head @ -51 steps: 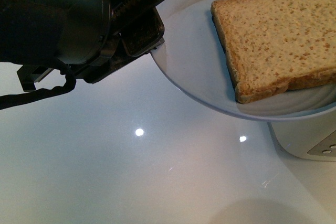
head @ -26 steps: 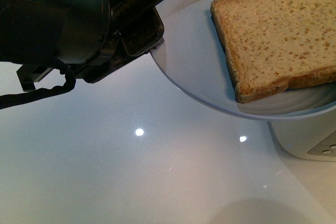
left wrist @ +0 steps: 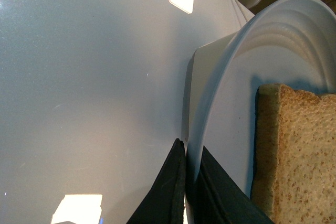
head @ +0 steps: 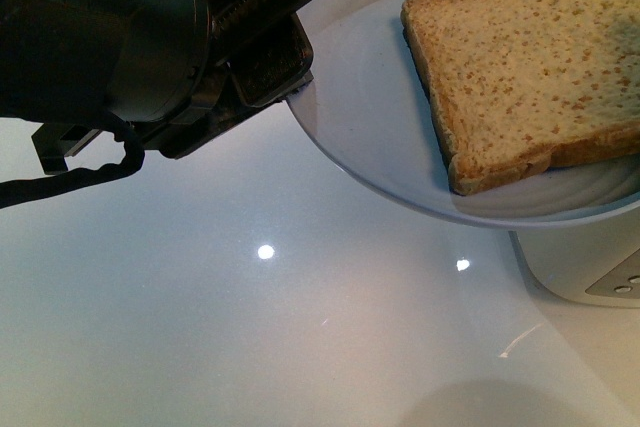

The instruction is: Left arm holds plate, right arm toasts bread

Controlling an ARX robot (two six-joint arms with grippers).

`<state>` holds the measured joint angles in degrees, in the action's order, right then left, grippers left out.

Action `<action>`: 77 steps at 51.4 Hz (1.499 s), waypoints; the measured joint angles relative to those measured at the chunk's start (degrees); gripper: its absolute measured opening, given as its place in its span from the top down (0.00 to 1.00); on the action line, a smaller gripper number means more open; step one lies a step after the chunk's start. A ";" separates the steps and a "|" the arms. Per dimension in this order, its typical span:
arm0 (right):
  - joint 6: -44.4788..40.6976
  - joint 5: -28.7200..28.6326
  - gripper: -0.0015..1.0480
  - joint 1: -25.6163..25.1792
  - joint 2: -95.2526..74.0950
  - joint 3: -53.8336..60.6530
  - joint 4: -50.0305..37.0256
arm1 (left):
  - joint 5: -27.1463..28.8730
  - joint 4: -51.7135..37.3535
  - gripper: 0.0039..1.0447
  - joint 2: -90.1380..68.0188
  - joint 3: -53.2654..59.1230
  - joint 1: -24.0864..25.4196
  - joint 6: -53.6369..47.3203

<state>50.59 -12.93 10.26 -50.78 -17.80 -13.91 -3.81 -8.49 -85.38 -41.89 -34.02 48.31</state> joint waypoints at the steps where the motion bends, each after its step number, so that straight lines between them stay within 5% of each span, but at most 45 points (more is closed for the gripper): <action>1: 0.22 0.00 0.09 0.09 -0.13 0.00 -0.15 | 0.00 0.00 0.97 0.00 0.00 -0.02 0.00; 20: 2.32 0.92 0.10 1.44 -3.96 0.02 -2.95 | 0.00 0.00 0.97 0.00 0.00 0.00 0.00; 51: 2.36 0.37 0.97 -0.07 -3.06 0.52 -2.34 | 0.48 0.00 0.97 0.00 0.00 0.00 0.00; 77: -0.72 -4.28 0.97 -8.79 6.01 -7.72 5.55 | 0.17 0.00 0.97 0.00 0.00 0.00 0.07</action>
<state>49.87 -17.21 1.48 -44.77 -25.52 -8.36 -3.64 -8.49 -85.38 -41.89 -34.02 48.38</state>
